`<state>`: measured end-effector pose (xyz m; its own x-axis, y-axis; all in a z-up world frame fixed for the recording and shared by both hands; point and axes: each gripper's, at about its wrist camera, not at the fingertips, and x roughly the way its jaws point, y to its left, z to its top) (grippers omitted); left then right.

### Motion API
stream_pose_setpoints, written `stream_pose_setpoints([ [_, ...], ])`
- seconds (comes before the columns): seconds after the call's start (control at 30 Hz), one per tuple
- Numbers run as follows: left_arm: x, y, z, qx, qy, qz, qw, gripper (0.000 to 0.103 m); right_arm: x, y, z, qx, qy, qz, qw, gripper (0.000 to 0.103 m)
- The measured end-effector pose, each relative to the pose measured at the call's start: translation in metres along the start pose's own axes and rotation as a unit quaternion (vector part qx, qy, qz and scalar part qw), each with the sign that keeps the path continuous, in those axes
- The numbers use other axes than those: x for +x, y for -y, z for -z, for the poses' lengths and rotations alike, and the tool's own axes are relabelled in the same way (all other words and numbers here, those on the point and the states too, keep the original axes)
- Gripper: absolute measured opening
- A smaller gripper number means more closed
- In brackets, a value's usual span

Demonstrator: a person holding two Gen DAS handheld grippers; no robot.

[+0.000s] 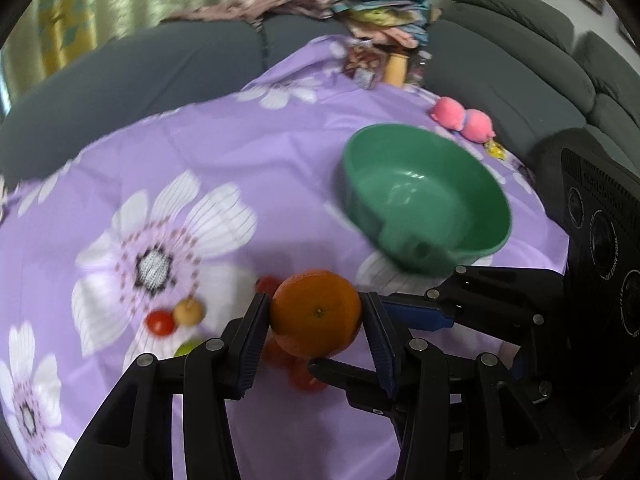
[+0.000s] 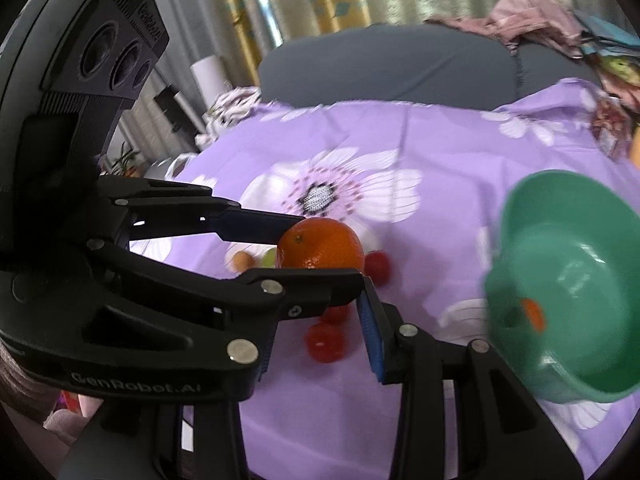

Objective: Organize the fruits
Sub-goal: 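Carry the orange with the left tool into the green bowl, open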

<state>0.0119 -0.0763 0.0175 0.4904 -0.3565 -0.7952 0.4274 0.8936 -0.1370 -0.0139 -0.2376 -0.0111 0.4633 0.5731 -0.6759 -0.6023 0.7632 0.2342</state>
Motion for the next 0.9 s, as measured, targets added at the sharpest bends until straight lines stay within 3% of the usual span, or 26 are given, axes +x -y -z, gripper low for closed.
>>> stream_pose_setpoints([
  [0.47,0.036,0.072,-0.056,0.087,0.008,0.050,0.9950,0.047,-0.052,0.076,0.007,0.074,0.050,0.085,0.992,0.039],
  [0.9,0.068,0.104,-0.071,0.108,-0.016,0.078,0.9910,0.047,-0.055,0.114,0.019,0.120,0.038,0.122,0.984,0.039],
])
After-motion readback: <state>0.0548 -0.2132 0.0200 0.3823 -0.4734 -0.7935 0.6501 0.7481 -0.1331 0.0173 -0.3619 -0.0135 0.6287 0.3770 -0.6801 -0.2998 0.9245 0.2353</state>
